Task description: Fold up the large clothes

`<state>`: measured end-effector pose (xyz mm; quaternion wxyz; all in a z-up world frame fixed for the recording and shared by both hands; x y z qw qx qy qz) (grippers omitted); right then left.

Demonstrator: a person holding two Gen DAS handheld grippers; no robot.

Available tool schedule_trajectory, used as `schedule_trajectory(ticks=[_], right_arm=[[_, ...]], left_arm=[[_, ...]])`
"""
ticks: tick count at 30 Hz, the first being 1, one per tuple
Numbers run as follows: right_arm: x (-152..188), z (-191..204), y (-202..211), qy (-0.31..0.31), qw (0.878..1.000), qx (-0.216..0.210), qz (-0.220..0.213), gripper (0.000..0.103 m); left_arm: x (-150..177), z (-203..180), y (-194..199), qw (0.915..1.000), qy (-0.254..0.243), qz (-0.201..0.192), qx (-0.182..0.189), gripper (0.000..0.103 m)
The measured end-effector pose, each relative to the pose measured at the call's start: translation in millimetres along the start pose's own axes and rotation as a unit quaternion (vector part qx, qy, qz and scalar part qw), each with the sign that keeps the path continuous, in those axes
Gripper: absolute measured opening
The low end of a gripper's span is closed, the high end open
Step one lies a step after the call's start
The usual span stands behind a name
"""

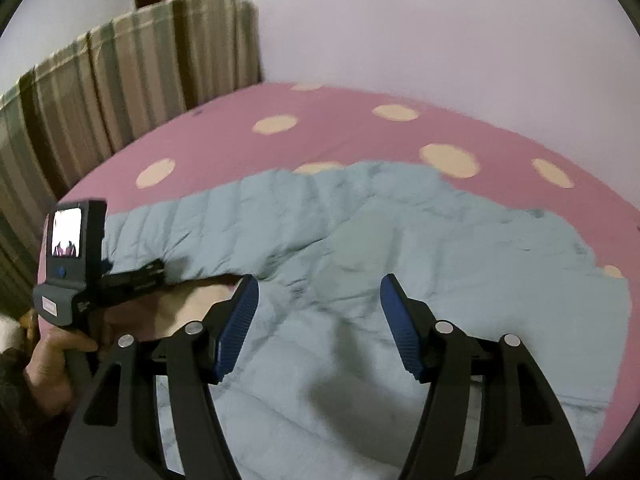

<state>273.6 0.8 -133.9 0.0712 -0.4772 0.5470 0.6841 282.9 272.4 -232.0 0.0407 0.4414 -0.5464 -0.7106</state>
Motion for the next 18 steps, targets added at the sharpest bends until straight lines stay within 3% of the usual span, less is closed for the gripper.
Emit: schedule_trajectory(ticks=[3,6,11,18], right_arm=[[11,-44,17,-0.038,0.998,0.045,0.0,0.06],[36,-95,26,-0.087,0.992,0.092,0.016,0.043],[95,-192,33,-0.2,0.962,0.176,0.052,0.041],[152,-226,-8,-0.236,0.948,0.178,0.12,0.041]], left_arm=[[0,0,0,1.0,0.0,0.0,0.0,0.099],[0,0,0,1.0,0.0,0.0,0.0,0.099],[0,1,0,1.0,0.0,0.0,0.0,0.099],[0,1,0,1.0,0.0,0.001,0.0,0.099]])
Point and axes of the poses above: each gripper's, at about its wrist camera, not at the fingertips, and y roughly against the way its jaws point, z to its left, x to its underside, the point moved 5 cm from there along -y, roughly the way its jaws point, and after that the axes turned 10 degrees about y, right-handed, at the moved point
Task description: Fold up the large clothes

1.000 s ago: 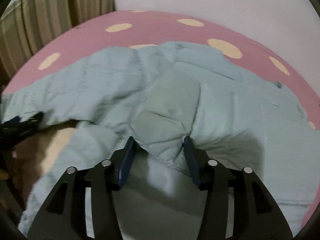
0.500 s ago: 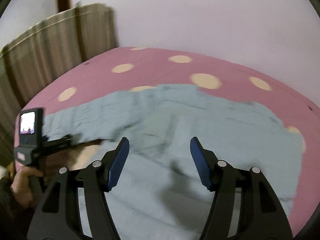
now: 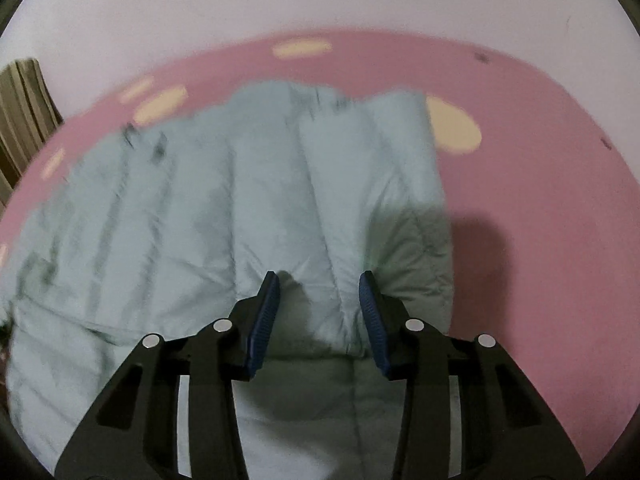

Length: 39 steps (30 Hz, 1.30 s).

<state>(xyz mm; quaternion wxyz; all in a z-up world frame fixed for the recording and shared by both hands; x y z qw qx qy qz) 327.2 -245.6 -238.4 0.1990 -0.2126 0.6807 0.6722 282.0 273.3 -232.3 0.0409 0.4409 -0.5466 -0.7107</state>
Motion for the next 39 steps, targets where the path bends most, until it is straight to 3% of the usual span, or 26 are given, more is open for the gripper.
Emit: schedule_trajectory(ticks=[5,9,13,17,21,30,36,39], right_arm=[[-6,-2,6,0.002,1.0,0.0,-0.009,0.041],[-32,-12,26,-0.008,0.999,-0.007,-0.049,0.044],[-68,-39,12,-0.022,0.998,0.003,-0.057,0.044],[-83,-56,-17,-0.026,0.999,0.01,-0.034,0.044],[-75,-63,-53,-0.022,1.0,0.016,0.015,0.047],[-95,-75,-34,-0.048,0.999,0.006,-0.024,0.048],[-94,-82,-75,-0.054,0.998,-0.008,0.023,0.053],[-98,-77,-64,-0.039,0.999,0.01,0.015,0.053]], left_arm=[[1,0,0,1.0,0.001,-0.001,0.001,0.099],[2,0,1,1.0,0.001,-0.002,0.001,0.099],[2,0,0,1.0,0.002,-0.001,0.002,0.099],[1,0,0,1.0,0.001,-0.001,0.002,0.099],[1,0,-1,1.0,0.001,0.0,0.001,0.099],[2,0,1,1.0,0.0,-0.001,0.0,0.099],[1,-1,0,1.0,0.001,-0.001,0.0,0.099],[1,0,0,1.0,0.001,-0.001,0.001,0.099]])
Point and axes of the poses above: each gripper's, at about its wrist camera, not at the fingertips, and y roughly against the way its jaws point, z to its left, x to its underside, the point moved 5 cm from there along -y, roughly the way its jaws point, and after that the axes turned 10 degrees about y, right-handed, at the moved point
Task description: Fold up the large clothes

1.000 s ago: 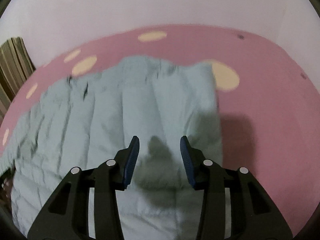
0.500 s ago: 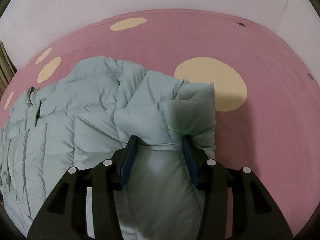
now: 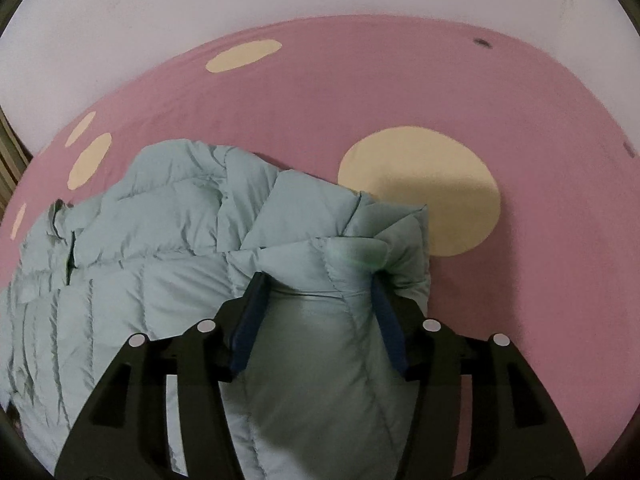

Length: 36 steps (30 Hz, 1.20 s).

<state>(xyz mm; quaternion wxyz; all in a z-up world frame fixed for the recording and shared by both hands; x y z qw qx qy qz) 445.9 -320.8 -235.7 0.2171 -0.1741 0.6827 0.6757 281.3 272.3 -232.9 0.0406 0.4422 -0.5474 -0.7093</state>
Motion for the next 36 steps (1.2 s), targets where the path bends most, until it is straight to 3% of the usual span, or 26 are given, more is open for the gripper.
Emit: schedule_trajectory(ticks=[5,10,18,24,32,34,36], right_arm=[[15,17,53,0.004,0.999,0.009,-0.05,0.054],[57,46,80,0.023,0.998,-0.014,-0.062,0.059],[95,62,58,0.045,0.998,-0.005,-0.032,0.062],[99,69,47,0.064,0.997,0.014,-0.035,0.066],[98,71,46,0.062,0.997,0.008,-0.039,0.069],[97,70,47,0.062,0.997,0.005,-0.039,0.069],[97,71,47,0.061,0.997,0.003,-0.04,0.07]], left_arm=[[0,0,-1,1.0,-0.001,-0.002,-0.001,0.099],[-1,0,0,1.0,0.0,-0.001,0.0,0.099],[-1,0,-1,1.0,0.0,-0.001,0.0,0.099],[-1,0,-1,1.0,0.0,0.0,0.0,0.099],[0,-1,1,0.9999,-0.011,0.003,0.002,0.099],[0,5,8,0.9998,-0.015,0.003,0.013,0.099],[-1,25,19,0.9993,0.016,-0.007,0.034,0.099]])
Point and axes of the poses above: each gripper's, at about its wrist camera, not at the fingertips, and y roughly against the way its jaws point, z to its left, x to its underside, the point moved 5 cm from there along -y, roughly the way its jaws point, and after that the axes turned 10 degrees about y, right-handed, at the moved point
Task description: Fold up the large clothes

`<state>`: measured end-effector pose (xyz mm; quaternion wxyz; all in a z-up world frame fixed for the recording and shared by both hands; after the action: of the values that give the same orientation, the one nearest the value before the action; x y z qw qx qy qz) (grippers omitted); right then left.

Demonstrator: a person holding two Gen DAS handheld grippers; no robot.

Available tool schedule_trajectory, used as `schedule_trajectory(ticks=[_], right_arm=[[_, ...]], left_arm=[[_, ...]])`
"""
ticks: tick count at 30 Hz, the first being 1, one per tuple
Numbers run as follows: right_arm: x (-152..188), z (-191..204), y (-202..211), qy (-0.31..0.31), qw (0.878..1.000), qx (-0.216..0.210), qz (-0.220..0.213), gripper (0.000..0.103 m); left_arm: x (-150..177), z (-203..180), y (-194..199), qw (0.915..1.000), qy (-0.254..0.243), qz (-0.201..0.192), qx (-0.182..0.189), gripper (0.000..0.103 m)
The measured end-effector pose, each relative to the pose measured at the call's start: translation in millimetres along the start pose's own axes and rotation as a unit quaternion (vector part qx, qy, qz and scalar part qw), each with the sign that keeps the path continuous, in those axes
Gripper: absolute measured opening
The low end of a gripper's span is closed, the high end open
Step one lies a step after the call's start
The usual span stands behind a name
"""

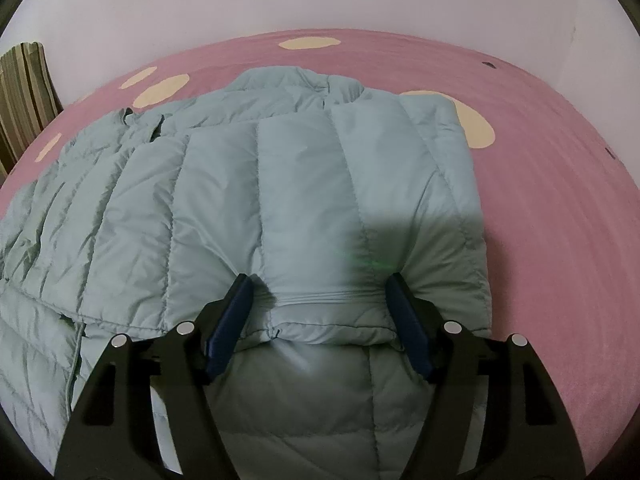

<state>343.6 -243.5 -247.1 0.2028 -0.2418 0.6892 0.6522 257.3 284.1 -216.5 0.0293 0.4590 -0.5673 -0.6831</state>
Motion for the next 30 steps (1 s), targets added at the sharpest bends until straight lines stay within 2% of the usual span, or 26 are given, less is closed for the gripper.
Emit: schedule_trajectory(ticks=[2,5,8,11,14,15,16,18,19,20,22,24,26,30], right_arm=[[1,-2,2,0.0,1.0,-0.001,-0.001,0.07],[1,-1,1,0.0,1.0,0.0,-0.001,0.07],[1,-1,2,0.0,1.0,-0.001,-0.001,0.071],[1,0,2,0.003,1.0,-0.001,-0.001,0.074],[0,1,2,0.005,1.0,0.001,-0.001,0.075],[0,1,2,0.005,1.0,0.001,0.0,0.075],[0,0,2,0.006,1.0,0.002,0.0,0.075],[-1,0,2,0.006,1.0,0.002,0.0,0.076],[0,0,2,0.006,1.0,0.002,0.0,0.076],[0,0,2,0.006,1.0,0.002,-0.001,0.076],[0,0,2,0.005,1.0,0.002,-0.001,0.076],[-1,0,2,0.005,1.0,0.001,-0.001,0.076],[0,1,2,0.006,1.0,0.001,-0.001,0.076],[-1,0,2,0.005,1.0,0.0,-0.002,0.076]], left_arm=[[-3,22,9,0.9996,0.025,-0.008,0.015,0.099],[-13,73,18,0.998,0.052,-0.036,-0.005,0.099],[-19,111,14,0.9961,0.079,-0.037,-0.013,0.098],[-17,140,-1,0.9939,0.108,-0.012,0.02,0.098],[-13,142,-16,0.9911,0.118,0.015,0.061,0.097],[-12,141,-20,0.9896,0.122,0.023,0.073,0.094],[-11,140,-23,0.9887,0.123,0.028,0.081,0.079],[-10,138,-25,0.9896,0.118,0.021,0.08,0.07],[-10,136,-25,0.9896,0.113,0.018,0.087,0.054],[-11,136,-23,0.9891,0.11,0.018,0.097,0.045],[-15,139,-23,0.9867,0.115,0.023,0.113,0.018],[-26,140,-21,0.9836,0.122,0.025,0.13,0.013],[-30,133,-11,0.9859,0.112,0.014,0.123,0.013],[-40,92,18,0.9916,0.061,-0.017,0.113,0.012]])
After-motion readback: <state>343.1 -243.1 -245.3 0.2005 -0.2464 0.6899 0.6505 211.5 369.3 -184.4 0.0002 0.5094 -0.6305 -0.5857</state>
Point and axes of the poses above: each gripper's, at about its wrist camera, not at the fingertips, and y roughly against the way its jaws point, z to its left, x to its underside, the point moved 5 cm from there along -y, roughly the way its jaws point, and after that the axes turned 10 degrees about y, right-handed, at the moved point
